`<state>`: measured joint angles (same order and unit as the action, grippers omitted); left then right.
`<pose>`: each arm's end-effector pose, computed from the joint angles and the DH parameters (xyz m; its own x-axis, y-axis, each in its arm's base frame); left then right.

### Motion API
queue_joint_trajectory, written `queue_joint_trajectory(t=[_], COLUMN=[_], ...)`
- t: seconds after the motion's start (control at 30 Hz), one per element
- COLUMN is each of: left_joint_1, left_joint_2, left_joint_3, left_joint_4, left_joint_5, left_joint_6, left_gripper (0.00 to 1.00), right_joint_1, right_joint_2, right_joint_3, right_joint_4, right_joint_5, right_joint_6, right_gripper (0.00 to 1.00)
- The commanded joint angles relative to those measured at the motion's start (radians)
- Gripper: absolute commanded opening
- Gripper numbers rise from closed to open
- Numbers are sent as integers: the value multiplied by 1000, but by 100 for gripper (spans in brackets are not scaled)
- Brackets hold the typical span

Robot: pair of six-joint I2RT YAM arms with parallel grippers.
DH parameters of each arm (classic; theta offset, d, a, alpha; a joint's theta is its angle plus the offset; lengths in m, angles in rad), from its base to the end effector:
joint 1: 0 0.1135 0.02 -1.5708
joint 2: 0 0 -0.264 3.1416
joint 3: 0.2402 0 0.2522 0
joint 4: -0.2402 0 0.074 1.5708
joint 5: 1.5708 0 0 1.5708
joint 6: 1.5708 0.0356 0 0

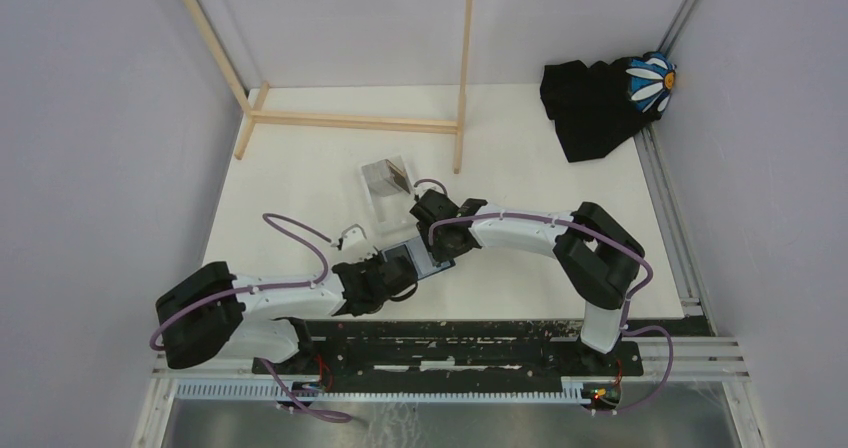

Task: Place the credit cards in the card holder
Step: Insert the credit card into the card holder.

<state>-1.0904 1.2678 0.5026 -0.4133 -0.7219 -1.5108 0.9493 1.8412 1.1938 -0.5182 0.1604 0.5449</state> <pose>0.1123 -0.1647 0.1460 -0.5735 -0.5207 -0.6324 -0.3933 0.8522 -0.3450 0.2172 0.2935 0.1677 -0.8546 -0.3145 -0.4132 -0.3776 0.9226 0.0788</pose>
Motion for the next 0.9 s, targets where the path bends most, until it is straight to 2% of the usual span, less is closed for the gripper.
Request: queue_joint_trajectory(t=[0.0,0.23,0.43,0.63,0.87], left_joint_1=[-3,-3,-4,0,89], left_joint_2=[-3,-94,-211,-326,-384], left_joint_3=[-17,-29,-1,51,87], left_joint_4=[7,-26,-82,-181,-195], left_joint_5=[-11,-28,-94,-176,-173], left_joint_6=[-42,-73,-62,-70,30], left_gripper=[23,23,35,45,48], right_joint_1=[14,14,13,6,-33], right_joint_2=[-55,-112,-111,-1,208], right_joint_3=[26,91,219,459,783], right_joint_4=[4,-54,-122,-188,-251], right_joint_5=[-2,12,27,22,-40], right_joint_6=[-3,-28,-63,-136,-180], right_gripper=[47,48,49,50,50])
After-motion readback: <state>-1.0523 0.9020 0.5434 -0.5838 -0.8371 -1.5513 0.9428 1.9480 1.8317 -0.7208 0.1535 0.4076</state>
